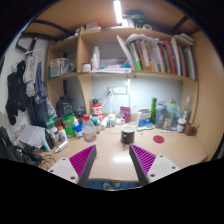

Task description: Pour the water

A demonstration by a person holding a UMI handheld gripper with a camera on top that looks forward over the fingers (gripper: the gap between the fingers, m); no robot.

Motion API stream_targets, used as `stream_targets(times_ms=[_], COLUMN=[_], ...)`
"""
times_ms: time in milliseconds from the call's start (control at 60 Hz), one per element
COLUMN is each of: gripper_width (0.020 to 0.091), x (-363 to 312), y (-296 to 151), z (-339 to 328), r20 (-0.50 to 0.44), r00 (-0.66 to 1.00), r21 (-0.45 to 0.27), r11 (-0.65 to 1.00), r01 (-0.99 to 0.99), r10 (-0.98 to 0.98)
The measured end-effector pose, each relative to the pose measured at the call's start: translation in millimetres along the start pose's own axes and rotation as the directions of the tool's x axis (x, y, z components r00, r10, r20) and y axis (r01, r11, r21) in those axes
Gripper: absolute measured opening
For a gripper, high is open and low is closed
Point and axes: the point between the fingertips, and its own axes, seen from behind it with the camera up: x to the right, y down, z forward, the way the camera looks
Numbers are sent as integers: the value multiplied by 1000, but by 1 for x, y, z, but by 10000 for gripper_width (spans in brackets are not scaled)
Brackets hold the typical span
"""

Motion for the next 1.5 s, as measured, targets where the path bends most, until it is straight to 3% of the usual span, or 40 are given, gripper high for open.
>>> stream_targets(times_ms=[283, 600, 633, 683, 883, 1083, 1200, 1217, 1350, 1500], gripper_width=[724, 714, 691, 520, 444, 429, 431, 404, 404, 403], x=[-96, -116, -115, -116, -114, -121, -107, -108, -78, -79], y=[48, 61, 63, 68, 66, 46, 7, 2, -22, -41], z=[165, 271, 277, 286, 293, 303, 310, 309, 328, 337], r20=[144, 116, 117, 126, 132, 261, 289, 281, 217, 87], r00=[988, 992, 992, 991, 991, 944, 832, 805, 515, 34], r21=[18, 82, 81, 78, 84, -81, -181, -199, -337, -503], r11=[999, 996, 996, 996, 996, 979, 881, 852, 558, 73], r01=[51, 41, 40, 33, -12, -187, -438, -484, -758, -861], r10=[-54, -50, -49, -43, 1, 202, 473, 523, 829, 996])
